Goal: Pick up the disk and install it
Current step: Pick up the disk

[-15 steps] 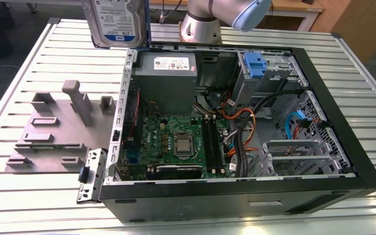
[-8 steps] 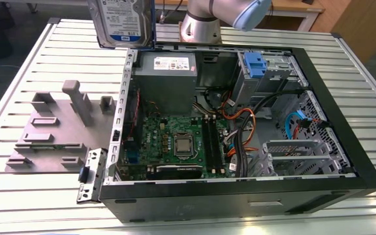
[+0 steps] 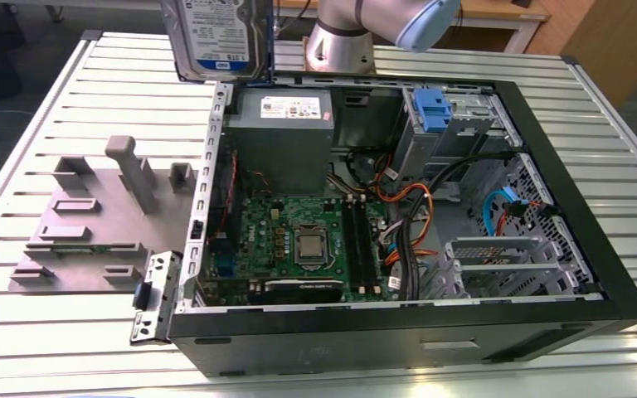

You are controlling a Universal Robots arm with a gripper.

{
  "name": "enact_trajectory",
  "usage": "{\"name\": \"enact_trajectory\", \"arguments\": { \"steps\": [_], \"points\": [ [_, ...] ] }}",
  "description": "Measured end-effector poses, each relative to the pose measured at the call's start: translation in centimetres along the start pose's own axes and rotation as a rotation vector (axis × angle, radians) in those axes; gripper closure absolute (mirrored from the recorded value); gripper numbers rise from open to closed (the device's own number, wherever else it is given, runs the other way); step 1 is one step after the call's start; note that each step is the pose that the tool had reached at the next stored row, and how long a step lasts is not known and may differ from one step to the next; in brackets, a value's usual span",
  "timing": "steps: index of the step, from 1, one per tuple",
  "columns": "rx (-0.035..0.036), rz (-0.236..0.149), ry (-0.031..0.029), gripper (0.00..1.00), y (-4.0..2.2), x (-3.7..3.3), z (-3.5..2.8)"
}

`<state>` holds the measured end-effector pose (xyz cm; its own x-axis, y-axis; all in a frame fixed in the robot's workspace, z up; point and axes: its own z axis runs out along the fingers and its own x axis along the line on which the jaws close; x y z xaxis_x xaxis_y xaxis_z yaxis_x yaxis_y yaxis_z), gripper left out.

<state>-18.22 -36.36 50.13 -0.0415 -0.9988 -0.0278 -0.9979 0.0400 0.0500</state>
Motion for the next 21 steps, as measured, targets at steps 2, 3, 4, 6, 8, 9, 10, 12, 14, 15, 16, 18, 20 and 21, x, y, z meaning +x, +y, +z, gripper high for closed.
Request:
{"name": "enact_trajectory", "arguments": {
  "steps": [2,3,4,6,8,9,10,12,14,15,16,18,20,21],
  "points": [
    [0.0,0.0,0.0,0.65,-0.29,-0.01,-0.01],
    [0.0,0.0,0.0,0.65,-0.43,-0.02,-0.02],
    [0.0,0.0,0.0,0.65,-0.58,-0.02,-0.03],
    [0.0,0.0,0.0,0.65,-0.86,-0.03,-0.04],
    [0.0,0.0,0.0,0.65,-1.16,-0.05,-0.06],
    [0.0001,0.0,-0.0001,0.65,-1.3,-0.05,-0.06],
    [0.0,0.0,0.0,0.65,-1.44,-0.06,-0.07],
    [0.0,0.0,0.0,0.65,-1.72,-0.07,-0.08],
    [0.0,0.0,0.0,0.65,-1.99,-0.08,-0.1],
    [0.0,0.0,0.0,0.65,-2.14,-0.09,-0.1],
    [0.0,0.0,0.0,0.65,-2.27,-0.09,-0.11],
    [0.0,0.0,-0.0001,0.65,-2.51,-0.11,-0.12],
    [0.0,0.0,0.0,0.65,-2.79,-0.12,-0.14],
    [0.0,0.0,0.0,0.65,-2.91,-0.12,-0.14]
  ]
}}
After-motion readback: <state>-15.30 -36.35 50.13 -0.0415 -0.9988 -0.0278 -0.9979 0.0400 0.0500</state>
